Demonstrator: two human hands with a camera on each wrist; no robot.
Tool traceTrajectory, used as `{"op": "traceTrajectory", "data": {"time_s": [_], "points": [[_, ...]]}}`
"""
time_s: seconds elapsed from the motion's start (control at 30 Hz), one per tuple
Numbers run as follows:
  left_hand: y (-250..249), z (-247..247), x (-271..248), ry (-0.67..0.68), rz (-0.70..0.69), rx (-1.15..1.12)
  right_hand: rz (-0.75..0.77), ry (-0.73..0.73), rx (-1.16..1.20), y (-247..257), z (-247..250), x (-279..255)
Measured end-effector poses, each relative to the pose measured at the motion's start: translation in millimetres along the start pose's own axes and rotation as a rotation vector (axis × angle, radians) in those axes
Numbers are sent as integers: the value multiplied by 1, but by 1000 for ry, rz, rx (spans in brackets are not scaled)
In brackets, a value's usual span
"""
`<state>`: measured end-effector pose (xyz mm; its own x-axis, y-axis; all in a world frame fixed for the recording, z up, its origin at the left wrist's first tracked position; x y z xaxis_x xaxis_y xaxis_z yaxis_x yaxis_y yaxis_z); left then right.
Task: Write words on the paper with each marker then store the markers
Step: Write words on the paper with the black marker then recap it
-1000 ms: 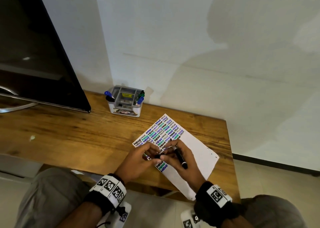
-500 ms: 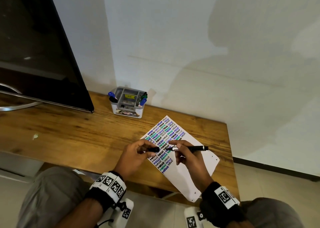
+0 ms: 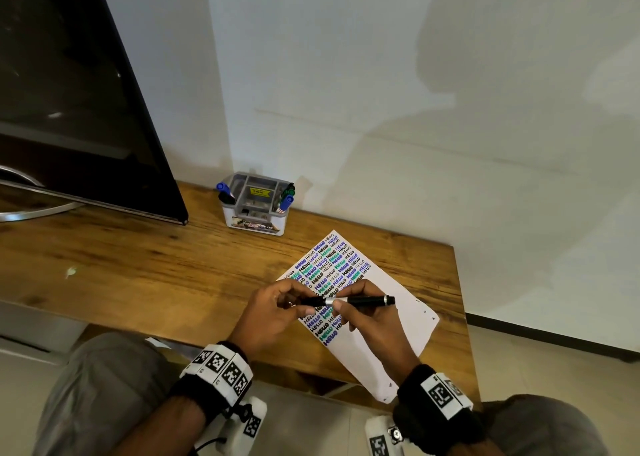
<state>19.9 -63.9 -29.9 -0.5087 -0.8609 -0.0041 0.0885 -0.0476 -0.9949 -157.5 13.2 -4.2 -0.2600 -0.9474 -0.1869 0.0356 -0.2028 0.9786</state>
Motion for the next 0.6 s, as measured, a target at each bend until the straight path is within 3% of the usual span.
{"op": "traceTrajectory", "data": {"time_s": [0.17, 0.33, 0.6], "points": [[-1, -2, -1, 23, -13, -7, -14, 17, 28, 1, -4, -3], [3, 5, 2, 11, -29, -46, -110, 190, 109, -2, 0, -4], [8, -1, 3, 61, -6, -117, -33, 151, -366, -9, 10, 5]]}}
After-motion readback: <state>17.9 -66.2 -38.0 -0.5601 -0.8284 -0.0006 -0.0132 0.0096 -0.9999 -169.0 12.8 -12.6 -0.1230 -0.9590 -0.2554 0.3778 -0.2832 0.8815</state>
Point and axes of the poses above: each hand's wrist, its own x-axis towards the middle knuckle, its own z-axis out of the back of the hand, y = z × x, the point moved 7 cm from there along x, towards the middle knuckle, and after that the axes turned 6 degrees about -z, right-handed, at the moved point
